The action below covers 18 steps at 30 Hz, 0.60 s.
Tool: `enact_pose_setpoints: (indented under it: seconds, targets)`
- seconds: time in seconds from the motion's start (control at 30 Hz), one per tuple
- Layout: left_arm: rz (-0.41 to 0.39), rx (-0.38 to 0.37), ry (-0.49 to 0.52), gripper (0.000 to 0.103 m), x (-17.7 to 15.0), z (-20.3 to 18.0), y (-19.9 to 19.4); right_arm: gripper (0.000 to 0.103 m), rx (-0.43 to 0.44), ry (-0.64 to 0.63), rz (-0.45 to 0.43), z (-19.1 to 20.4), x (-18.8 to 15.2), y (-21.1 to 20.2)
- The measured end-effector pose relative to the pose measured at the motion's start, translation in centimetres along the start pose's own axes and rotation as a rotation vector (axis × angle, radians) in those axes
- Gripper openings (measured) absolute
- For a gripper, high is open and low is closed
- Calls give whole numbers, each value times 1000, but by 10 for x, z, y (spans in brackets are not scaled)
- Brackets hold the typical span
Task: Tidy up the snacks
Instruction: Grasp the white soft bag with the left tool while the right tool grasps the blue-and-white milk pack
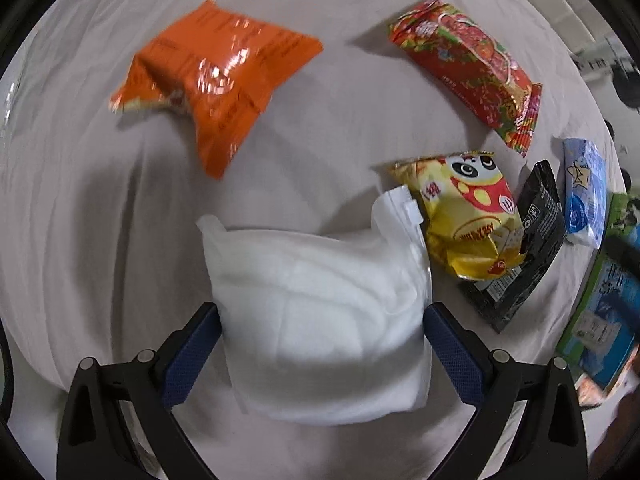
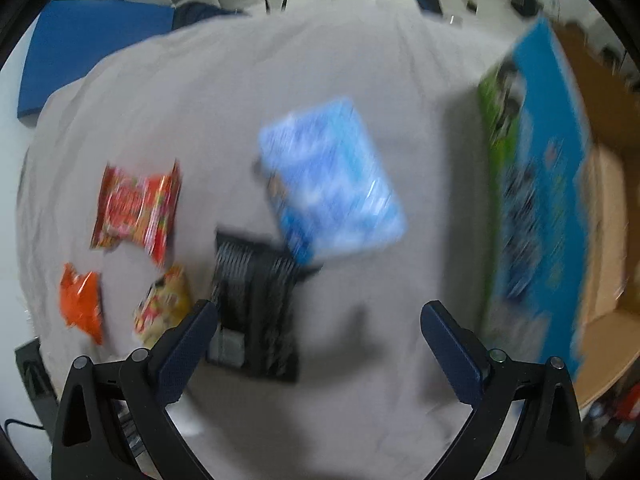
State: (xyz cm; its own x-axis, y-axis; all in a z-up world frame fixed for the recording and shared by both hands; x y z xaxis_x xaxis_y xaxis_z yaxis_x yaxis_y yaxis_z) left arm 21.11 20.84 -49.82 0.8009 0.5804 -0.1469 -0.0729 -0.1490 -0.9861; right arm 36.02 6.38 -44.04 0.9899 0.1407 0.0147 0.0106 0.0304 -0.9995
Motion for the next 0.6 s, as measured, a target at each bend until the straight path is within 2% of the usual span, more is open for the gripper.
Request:
enact_pose_setpoints:
  seconds: [0.1, 0.23, 0.4, 0.47, 0.53, 0.6]
  targets:
    - [-25, -3, 32, 100, 5, -1, -4, 103, -82, -67, -13, -7, 28, -2]
    - [-24, -14, 37, 101, 10, -5, -4, 103, -79, -107, 50, -2, 54, 20]
    - [-43, -15, 62, 101, 14, -12, 7, 103, -107, -134, 127, -1, 68, 50]
    - [-49, -20, 55, 101, 20, -8, 20, 100, -96, -130, 150, 0, 68, 60]
    - [-52, -19, 46, 100, 21, -10, 25, 87, -101, -122, 174, -2, 67, 67]
    - [-48, -17, 38, 101, 22, -8, 32, 82, -89, -103, 194, -4, 66, 75]
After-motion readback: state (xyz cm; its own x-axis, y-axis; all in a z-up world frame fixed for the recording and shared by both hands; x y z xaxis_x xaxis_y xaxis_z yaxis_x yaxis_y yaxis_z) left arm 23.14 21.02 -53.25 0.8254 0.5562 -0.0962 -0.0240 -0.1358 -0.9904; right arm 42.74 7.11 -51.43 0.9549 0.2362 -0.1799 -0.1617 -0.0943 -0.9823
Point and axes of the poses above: each gripper's, at about its wrist camera, not at the fingertips, and y roughly the way its jaws point, z to its left, x to its top, the point moved 9 cm from there along y, roughly the way its jaws point, and after that the axes turned 11 degrees about -y, right-handed, at the moved point
